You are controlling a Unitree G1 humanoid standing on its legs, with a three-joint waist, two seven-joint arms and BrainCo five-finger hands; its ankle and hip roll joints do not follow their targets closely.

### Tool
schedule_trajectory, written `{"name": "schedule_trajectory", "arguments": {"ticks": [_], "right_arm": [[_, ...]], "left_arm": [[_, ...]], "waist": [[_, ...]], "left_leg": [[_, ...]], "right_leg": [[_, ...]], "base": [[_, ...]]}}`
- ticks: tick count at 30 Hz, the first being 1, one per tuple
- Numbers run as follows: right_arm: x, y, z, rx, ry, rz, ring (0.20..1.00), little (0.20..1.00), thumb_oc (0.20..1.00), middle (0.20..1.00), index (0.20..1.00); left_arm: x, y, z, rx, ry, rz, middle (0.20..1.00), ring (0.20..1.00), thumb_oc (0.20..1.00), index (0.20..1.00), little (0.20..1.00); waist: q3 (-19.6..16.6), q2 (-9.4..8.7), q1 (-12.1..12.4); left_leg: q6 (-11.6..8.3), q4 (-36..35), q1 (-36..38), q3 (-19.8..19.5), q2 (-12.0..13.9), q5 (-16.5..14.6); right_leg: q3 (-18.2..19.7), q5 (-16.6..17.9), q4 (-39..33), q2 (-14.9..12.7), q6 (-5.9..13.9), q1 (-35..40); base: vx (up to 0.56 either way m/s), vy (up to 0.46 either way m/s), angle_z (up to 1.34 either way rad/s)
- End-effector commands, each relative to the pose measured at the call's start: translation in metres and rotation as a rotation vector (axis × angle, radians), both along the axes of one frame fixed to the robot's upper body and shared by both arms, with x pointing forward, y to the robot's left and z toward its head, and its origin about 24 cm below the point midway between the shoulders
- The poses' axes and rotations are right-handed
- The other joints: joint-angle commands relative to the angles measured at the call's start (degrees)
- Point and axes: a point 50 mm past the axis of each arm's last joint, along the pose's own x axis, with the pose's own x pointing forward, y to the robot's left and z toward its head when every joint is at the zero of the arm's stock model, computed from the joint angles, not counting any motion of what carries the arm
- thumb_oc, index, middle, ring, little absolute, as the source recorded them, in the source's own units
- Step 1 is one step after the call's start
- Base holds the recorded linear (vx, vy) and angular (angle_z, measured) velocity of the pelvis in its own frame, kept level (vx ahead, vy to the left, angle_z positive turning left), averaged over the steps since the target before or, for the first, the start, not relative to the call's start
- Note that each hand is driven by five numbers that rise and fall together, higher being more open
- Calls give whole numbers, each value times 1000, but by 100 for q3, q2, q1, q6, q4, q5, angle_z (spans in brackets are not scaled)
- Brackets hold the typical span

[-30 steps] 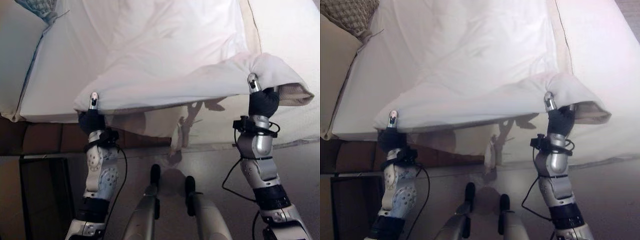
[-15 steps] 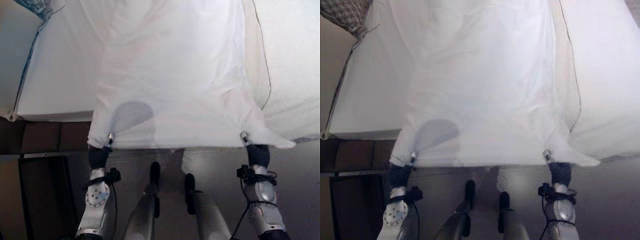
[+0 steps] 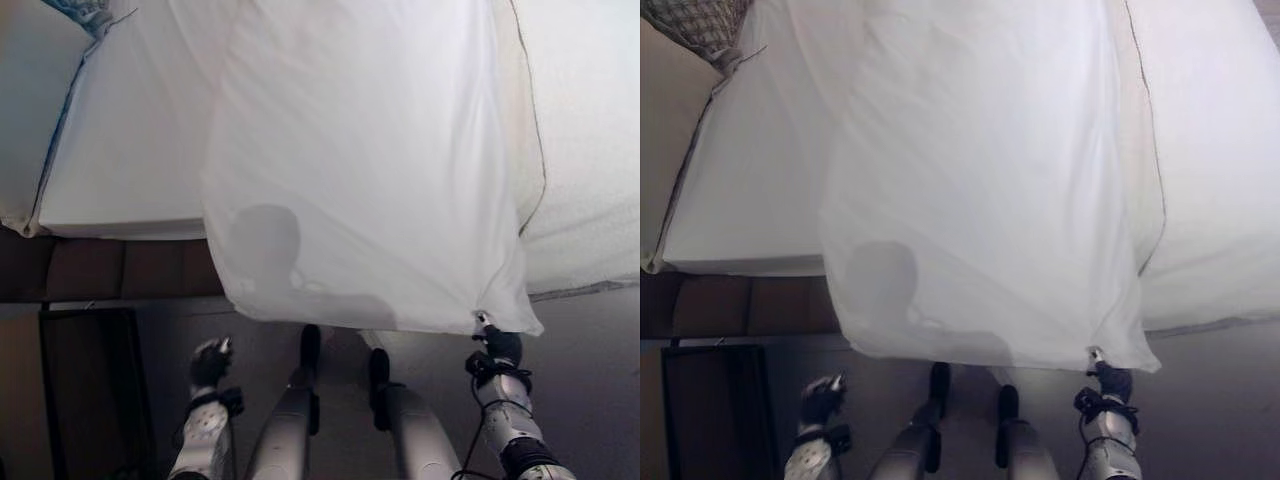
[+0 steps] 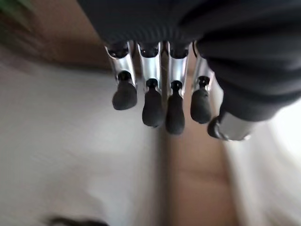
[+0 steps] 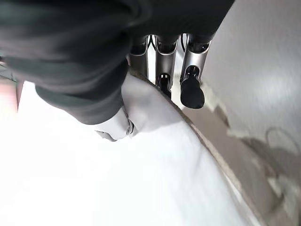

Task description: Make the bed

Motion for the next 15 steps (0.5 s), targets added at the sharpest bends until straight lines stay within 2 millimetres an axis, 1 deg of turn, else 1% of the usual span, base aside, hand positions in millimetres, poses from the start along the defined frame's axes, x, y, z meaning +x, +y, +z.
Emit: {"name": "schedule_trajectory", "arguments": {"ticks": [1, 2, 3, 4, 5, 7, 8, 9, 10, 11, 14, 15], "right_arm": [[-36, -16, -21, 7, 123, -82, 200, 200, 200, 200, 200], [-40, -12, -30, 13, 194, -58, 200, 200, 200, 200, 200], [-43, -11, -34, 23, 221, -61, 200, 200, 200, 200, 200], [-46, -10, -38, 32, 248, -60, 231, 231, 231, 231, 231], [-49, -8, -41, 40, 270, -53, 862, 862, 862, 862, 862], [-49, -8, -41, 40, 270, -53, 862, 862, 862, 862, 862], [-55, -6, -47, 41, 311, -37, 1000, 1000, 1000, 1000, 1000], [-61, -7, -51, 47, 348, -36, 1000, 1000, 1000, 1000, 1000], [-61, -7, -51, 47, 348, -36, 1000, 1000, 1000, 1000, 1000], [-67, -5, -55, 40, 379, -13, 1000, 1000, 1000, 1000, 1000], [-70, -6, -57, 33, 398, -6, 1000, 1000, 1000, 1000, 1000], [-74, -5, -59, 12, 432, 35, 1000, 1000, 1000, 1000, 1000]], "left_arm": [[-1, 14, 7, 38, -32, 33, 200, 200, 200, 200, 200], [0, 8, 2, 14, -4, 16, 200, 200, 200, 200, 200], [-1, 6, 1, 7, 5, 10, 200, 200, 200, 200, 200], [-1, 3, -1, -10, 11, 8, 200, 200, 200, 200, 200], [-1, 1, -3, -9, 28, -14, 448, 448, 448, 448, 448], [-1, 1, -3, -9, 28, -14, 448, 448, 448, 448, 448], [-5, -2, -7, -22, 54, -29, 1000, 1000, 1000, 1000, 1000], [-13, -4, -13, -38, 93, -29, 1000, 1000, 1000, 1000, 1000], [-13, -4, -13, -38, 93, -29, 1000, 1000, 1000, 1000, 1000], [-20, -5, -17, -37, 127, -49, 1000, 1000, 1000, 1000, 1000], [-22, -7, -19, -35, 143, -70, 1000, 1000, 1000, 1000, 1000], [-28, -10, -21, -18, 170, -129, 1000, 1000, 1000, 1000, 1000]], "waist": [[21, -233, 40], [12, -232, 40], [-1, -227, 39], [-13, -225, 35], [-24, -218, 29], [-24, -218, 29], [-48, -217, 29], [-91, -217, 31], [-89, -216, 31], [-131, -225, 32], [-151, -222, 34], [-186, -223, 36]], "left_leg": [[73, 465, -79, 169, -224, -425], [73, 455, -55, 167, -223, -431], [78, 452, -42, 165, -226, -439], [80, 451, -32, 159, -233, -446], [83, 452, -11, 158, -240, -457], [83, 452, -11, 158, -240, -457], [90, 452, 22, 164, -241, -475], [110, 455, 59, 158, -255, -501], [110, 454, 62, 158, -255, -502], [118, 452, 105, 156, -264, -522], [119, 458, 112, 154, -268, -529], [120, 455, 150, 143, -274, -543]], "right_leg": [[263, 1330, -1202, -336, 588, 35], [256, 1327, -1203, -337, 589, 46], [254, 1326, -1201, -338, 588, 51], [251, 1323, -1204, -339, 589, 65], [249, 1318, -1204, -345, 588, 89], [249, 1318, -1205, -345, 588, 89], [253, 1321, -1218, -350, 596, 125], [270, 1328, -1229, -363, 608, 169], [269, 1329, -1231, -363, 608, 173], [270, 1330, -1243, -370, 618, 226], [265, 1324, -1248, -372, 622, 246], [256, 1317, -1258, -373, 631, 289]], "base": [[15, 7, 4], [20, 8, 4], [0, 0, 0], [31, 9, 1], [0, 0, 0], [6, 3, 2], [59, 14, 2], [59, 14, 0], [63, 13, 1], [30, 3, 3], [31, 3, 3], [41, 2, 1]]}}
